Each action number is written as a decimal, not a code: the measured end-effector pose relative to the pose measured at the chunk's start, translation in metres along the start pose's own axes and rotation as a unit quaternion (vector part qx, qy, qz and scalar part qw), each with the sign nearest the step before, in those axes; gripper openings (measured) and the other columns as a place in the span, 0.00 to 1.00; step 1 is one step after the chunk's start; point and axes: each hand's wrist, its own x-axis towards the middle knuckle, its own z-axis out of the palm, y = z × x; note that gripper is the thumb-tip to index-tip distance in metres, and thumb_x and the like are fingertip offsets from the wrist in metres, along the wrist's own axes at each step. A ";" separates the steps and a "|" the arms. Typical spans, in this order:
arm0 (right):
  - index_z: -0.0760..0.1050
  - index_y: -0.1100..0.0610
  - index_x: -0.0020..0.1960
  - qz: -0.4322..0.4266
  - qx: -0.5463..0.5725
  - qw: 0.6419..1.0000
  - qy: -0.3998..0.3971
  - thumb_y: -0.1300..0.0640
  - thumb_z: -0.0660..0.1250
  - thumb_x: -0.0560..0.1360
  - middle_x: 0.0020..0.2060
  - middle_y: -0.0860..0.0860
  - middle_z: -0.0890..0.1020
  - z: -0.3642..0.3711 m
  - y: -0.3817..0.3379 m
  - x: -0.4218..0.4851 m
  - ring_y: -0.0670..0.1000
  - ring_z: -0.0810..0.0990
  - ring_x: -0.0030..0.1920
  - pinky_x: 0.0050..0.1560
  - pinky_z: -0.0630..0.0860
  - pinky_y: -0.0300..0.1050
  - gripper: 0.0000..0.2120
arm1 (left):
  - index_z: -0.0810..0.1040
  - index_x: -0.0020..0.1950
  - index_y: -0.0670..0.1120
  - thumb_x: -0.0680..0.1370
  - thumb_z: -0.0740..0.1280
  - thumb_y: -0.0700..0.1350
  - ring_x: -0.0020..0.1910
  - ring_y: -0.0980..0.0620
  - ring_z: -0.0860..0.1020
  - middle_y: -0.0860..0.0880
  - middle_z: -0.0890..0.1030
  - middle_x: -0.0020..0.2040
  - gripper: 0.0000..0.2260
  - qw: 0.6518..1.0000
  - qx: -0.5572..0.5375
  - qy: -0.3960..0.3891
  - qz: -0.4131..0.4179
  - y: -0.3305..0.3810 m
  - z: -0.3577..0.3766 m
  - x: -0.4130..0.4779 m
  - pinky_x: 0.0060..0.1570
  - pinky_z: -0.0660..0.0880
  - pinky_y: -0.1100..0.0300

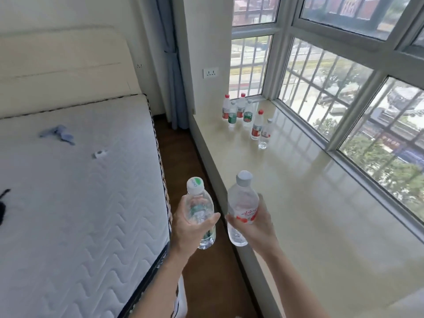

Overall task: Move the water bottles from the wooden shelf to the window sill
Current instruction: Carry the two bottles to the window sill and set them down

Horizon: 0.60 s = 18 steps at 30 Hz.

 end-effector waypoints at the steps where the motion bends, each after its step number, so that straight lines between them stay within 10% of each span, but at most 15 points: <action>1: 0.70 0.46 0.59 -0.001 0.005 1.000 -0.012 0.41 0.77 0.61 0.48 0.43 0.81 0.001 0.000 0.011 0.44 0.83 0.49 0.49 0.82 0.47 0.30 | 0.71 0.53 0.60 0.68 0.79 0.42 0.49 0.67 0.79 0.59 0.80 0.49 0.24 1.000 0.002 0.005 -0.003 0.002 0.001 0.006 0.43 0.74 0.73; 18: 0.71 0.52 0.62 -0.054 0.055 0.987 -0.139 0.55 0.79 0.66 0.50 0.51 0.80 0.109 0.005 0.218 0.47 0.83 0.50 0.45 0.79 0.36 0.28 | 0.72 0.54 0.63 0.67 0.80 0.46 0.51 0.65 0.79 0.60 0.80 0.51 0.24 0.994 -0.011 0.101 -0.037 -0.035 -0.038 0.196 0.46 0.74 0.72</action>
